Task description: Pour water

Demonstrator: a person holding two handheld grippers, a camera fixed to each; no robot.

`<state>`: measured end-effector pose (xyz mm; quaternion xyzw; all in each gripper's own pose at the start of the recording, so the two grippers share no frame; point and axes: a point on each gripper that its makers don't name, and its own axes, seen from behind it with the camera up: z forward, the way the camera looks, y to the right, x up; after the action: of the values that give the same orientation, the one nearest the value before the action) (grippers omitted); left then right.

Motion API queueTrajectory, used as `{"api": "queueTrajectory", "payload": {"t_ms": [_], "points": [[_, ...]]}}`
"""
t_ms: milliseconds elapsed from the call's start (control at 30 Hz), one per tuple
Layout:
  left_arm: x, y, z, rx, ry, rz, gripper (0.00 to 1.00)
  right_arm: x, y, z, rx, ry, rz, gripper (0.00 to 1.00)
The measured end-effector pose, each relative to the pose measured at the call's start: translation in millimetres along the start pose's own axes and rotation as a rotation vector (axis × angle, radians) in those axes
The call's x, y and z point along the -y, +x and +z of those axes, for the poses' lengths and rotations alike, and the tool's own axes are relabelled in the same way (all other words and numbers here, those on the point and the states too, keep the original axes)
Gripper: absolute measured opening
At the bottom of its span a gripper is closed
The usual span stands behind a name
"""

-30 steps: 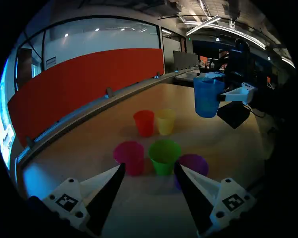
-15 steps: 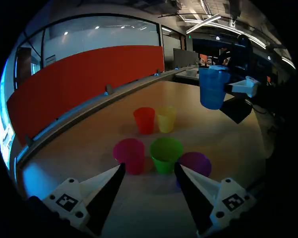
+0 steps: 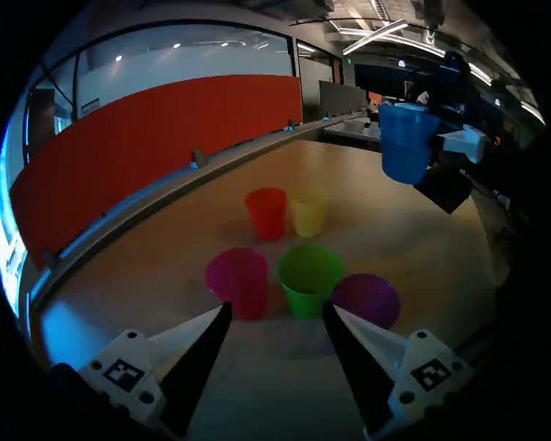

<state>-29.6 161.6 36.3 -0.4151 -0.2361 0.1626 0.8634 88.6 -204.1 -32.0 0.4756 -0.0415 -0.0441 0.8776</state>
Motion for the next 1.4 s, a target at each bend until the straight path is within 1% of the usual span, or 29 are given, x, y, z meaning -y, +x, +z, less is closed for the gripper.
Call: {"api": "queueTrajectory", "payload": {"t_ms": [467, 667, 1067, 1400], "points": [[2.1, -8.8, 16.1, 0.047, -0.006, 0.01, 0.91, 0.3, 7.8, -14.3, 0.004, -0.004, -0.012, 0.89], [0.0, -11.8, 24.5, 0.063, -0.014, 0.014, 0.91, 0.1, 7.4, -19.7, 0.005, -0.007, -0.013, 0.89], [-7.7, -10.4, 34.0, 0.064, -0.032, 0.015, 0.91, -6.6, 6.8, -29.7, 0.012, -0.022, -0.019, 0.89], [-19.3, -7.8, 42.6, 0.068, -0.057, 0.023, 0.91, -10.0, 6.3, -34.6, 0.017, -0.033, -0.022, 0.89]]}}
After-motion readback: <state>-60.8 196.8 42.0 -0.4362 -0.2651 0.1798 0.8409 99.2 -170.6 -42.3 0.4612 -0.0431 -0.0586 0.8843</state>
